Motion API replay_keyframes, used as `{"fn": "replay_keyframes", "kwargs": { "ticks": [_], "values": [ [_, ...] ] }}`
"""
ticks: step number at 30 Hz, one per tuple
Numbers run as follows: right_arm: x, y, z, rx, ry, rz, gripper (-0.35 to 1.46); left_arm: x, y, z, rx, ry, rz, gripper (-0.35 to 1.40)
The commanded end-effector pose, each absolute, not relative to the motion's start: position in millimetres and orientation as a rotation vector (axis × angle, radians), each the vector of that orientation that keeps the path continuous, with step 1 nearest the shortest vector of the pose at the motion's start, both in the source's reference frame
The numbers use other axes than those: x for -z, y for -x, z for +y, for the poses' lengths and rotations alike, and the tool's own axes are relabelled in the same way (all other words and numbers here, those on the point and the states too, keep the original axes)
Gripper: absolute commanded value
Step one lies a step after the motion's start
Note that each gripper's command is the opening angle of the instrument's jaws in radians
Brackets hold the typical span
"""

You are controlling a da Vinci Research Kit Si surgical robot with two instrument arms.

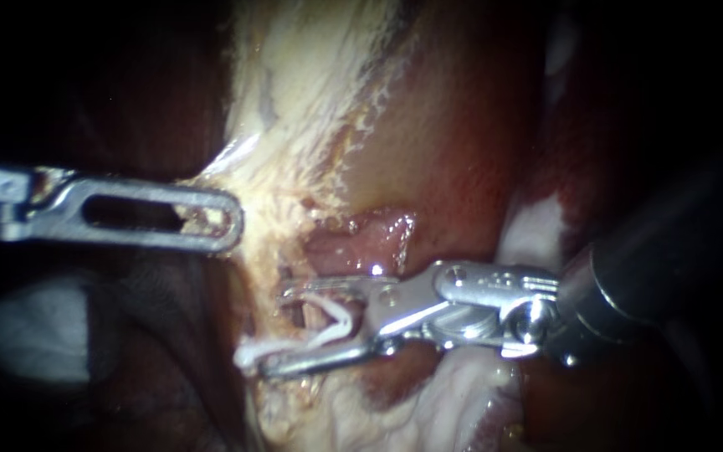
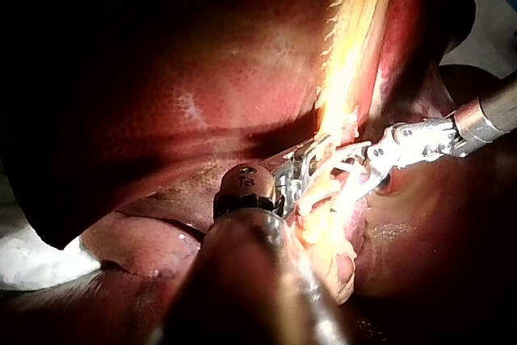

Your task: Clipping third clip left tube

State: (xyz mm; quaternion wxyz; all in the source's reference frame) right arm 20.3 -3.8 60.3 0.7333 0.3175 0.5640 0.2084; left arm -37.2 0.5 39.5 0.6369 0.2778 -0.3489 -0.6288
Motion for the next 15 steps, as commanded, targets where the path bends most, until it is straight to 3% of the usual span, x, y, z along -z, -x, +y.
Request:
{"fn": "replay_keyframes", "kwargs": {
  "ticks": [1,15],
  "values": [
    [-60.0,-20.3,-3.9,-0.441,-0.71,1.247,0.6,-39.6,37.2,0.5,1.435,-0.635,-0.797,-0.35],
    [-57.3,-21.1,-5.1,-0.416,-0.879,1.321,0.6,-39.8,37.2,0.7,1.434,-0.636,-0.797,-0.35]
  ]
}}
